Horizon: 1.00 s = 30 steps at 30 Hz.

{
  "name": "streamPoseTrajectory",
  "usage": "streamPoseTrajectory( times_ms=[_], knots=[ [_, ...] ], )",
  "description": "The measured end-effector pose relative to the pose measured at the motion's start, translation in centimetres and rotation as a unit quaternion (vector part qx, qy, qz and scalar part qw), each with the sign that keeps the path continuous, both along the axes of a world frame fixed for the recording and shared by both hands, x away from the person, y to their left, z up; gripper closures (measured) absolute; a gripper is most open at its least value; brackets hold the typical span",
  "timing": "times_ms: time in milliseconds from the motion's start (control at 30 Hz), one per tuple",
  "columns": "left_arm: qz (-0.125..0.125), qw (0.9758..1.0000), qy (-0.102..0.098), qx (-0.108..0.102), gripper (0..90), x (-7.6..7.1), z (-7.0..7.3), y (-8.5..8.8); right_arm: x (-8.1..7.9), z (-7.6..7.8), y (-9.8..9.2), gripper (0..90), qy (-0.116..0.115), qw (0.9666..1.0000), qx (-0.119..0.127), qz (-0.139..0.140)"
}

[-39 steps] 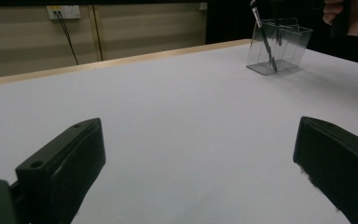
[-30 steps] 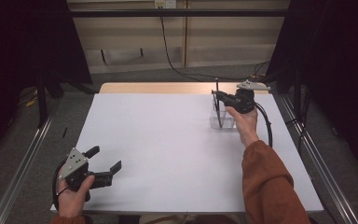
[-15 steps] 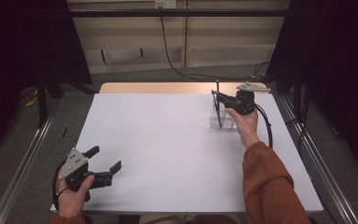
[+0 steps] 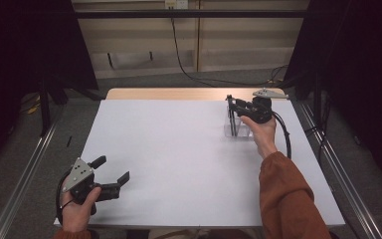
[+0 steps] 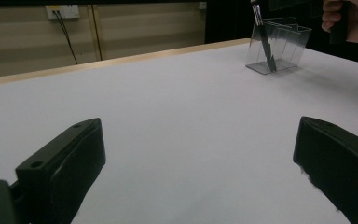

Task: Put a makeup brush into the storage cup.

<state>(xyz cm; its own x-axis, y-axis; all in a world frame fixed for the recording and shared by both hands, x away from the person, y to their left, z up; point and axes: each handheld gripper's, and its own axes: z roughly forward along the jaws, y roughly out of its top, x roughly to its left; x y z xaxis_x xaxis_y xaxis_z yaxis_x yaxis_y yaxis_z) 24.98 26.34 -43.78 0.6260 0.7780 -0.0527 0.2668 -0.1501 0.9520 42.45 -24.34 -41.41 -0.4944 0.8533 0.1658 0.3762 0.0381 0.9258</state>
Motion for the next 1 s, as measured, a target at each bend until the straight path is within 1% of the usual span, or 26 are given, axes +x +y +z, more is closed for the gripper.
streamPoseTrajectory(
  times_ms=[167,233,333,467,500,567,667,733,833,900,933,1000],
  knots=[
    [0.000,1.0000,0.000,0.000,2.2,0.1,0.0,-0.1,-0.1,0.2,0.0,44.8,-0.007,1.0000,-0.001,-0.001],
    [0.000,1.0000,-0.001,0.001,2.2,0.1,0.0,-0.1,-0.2,0.3,0.0,41.2,-0.008,0.9999,-0.009,0.002],
    [-0.001,1.0000,-0.001,0.002,2.2,0.2,0.0,-0.2,-0.2,0.4,0.0,31.9,-0.011,0.9999,-0.012,0.003],
    [0.003,1.0000,0.001,0.004,2.2,0.2,0.0,-0.1,-0.3,0.4,-0.1,19.0,-0.010,0.9999,-0.004,0.003],
    [0.003,1.0000,0.002,0.001,2.2,0.2,0.0,-0.2,-0.4,0.5,-0.1,16.8,-0.012,0.9999,-0.004,0.005],
    [0.002,1.0000,0.001,0.003,2.2,0.2,0.0,-0.1,-0.6,0.6,-0.1,10.9,-0.014,0.9999,-0.002,0.004],
    [0.003,1.0000,0.001,0.001,2.2,0.1,0.0,-0.1,-0.8,0.7,-0.1,5.7,-0.013,0.9999,0.001,0.004],
    [0.003,1.0000,-0.001,0.001,2.2,0.1,0.1,0.0,-0.9,0.7,-0.1,3.0,-0.010,0.9999,-0.003,0.005],
    [-0.002,1.0000,-0.003,0.004,2.2,0.0,0.1,-0.1,-1.1,0.7,0.0,2.1,-0.006,1.0000,0.005,0.005],
    [-0.002,1.0000,-0.003,0.002,2.2,-0.1,0.1,-0.1,-1.4,0.7,0.1,1.0,-0.009,0.9999,0.001,0.013],
    [-0.002,1.0000,-0.003,0.001,2.2,-0.1,0.1,0.0,-1.4,0.7,0.1,1.2,-0.006,0.9999,0.004,0.013],
    [0.001,1.0000,-0.005,0.001,2.2,-0.2,0.1,0.2,-1.6,0.7,0.1,1.5,-0.004,0.9999,0.002,0.013]
  ],
)
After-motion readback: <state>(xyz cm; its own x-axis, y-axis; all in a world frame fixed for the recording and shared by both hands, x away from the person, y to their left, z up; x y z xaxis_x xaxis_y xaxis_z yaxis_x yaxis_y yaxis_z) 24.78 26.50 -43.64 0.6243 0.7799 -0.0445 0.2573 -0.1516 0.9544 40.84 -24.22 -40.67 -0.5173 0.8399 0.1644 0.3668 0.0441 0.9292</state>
